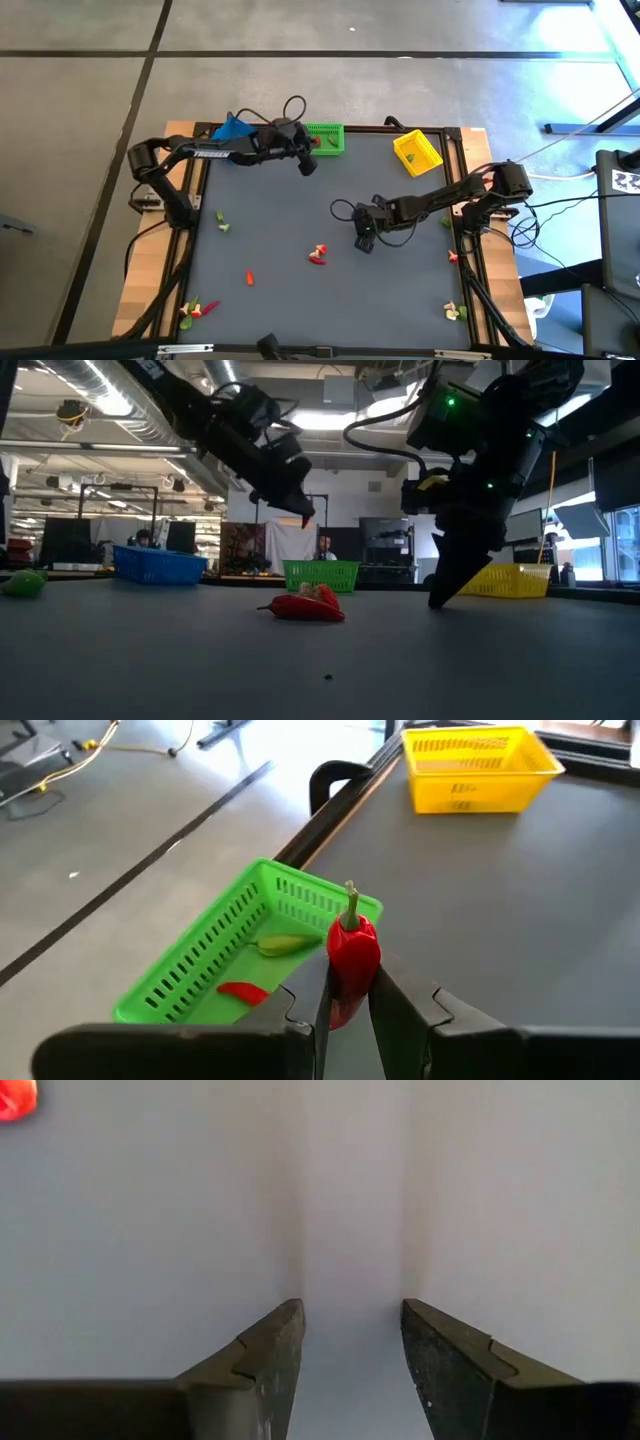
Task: Sort produce into baskets
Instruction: Put the red chili pepper into the green bin
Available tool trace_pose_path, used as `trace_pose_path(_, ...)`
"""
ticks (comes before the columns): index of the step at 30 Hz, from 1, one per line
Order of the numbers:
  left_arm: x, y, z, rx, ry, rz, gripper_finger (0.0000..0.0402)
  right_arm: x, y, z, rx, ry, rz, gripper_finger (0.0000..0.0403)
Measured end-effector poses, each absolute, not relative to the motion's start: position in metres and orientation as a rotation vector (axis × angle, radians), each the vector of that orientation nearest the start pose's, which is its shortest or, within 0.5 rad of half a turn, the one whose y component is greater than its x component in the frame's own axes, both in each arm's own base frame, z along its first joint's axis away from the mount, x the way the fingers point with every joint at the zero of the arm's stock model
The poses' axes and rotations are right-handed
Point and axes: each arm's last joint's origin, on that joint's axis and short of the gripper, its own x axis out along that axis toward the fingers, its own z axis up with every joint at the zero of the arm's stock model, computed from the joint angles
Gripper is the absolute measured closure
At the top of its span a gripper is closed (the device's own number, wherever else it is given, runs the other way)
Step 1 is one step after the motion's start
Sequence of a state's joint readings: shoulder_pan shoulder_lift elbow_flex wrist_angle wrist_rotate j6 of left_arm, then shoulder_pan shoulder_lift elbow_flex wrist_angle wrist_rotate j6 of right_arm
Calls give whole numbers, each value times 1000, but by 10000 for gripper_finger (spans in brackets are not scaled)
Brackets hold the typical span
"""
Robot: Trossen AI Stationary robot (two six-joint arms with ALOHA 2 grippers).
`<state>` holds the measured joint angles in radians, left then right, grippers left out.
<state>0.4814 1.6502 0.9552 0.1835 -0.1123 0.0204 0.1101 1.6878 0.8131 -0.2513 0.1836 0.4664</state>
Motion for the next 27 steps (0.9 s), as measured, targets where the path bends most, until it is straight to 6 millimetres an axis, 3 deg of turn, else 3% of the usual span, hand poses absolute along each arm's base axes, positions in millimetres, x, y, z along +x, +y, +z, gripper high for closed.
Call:
trace_pose_path(8,322,205,207,-101,588,641,343,300,28,132,264,1000,-314,228)
trace_pose_path(13,322,226,196,-168,610,697,343,301,28,133,267,987,-311,228)
trace_pose_path(27,323,233,162,-179,705,696,343,302,28,134,269,975,-309,228)
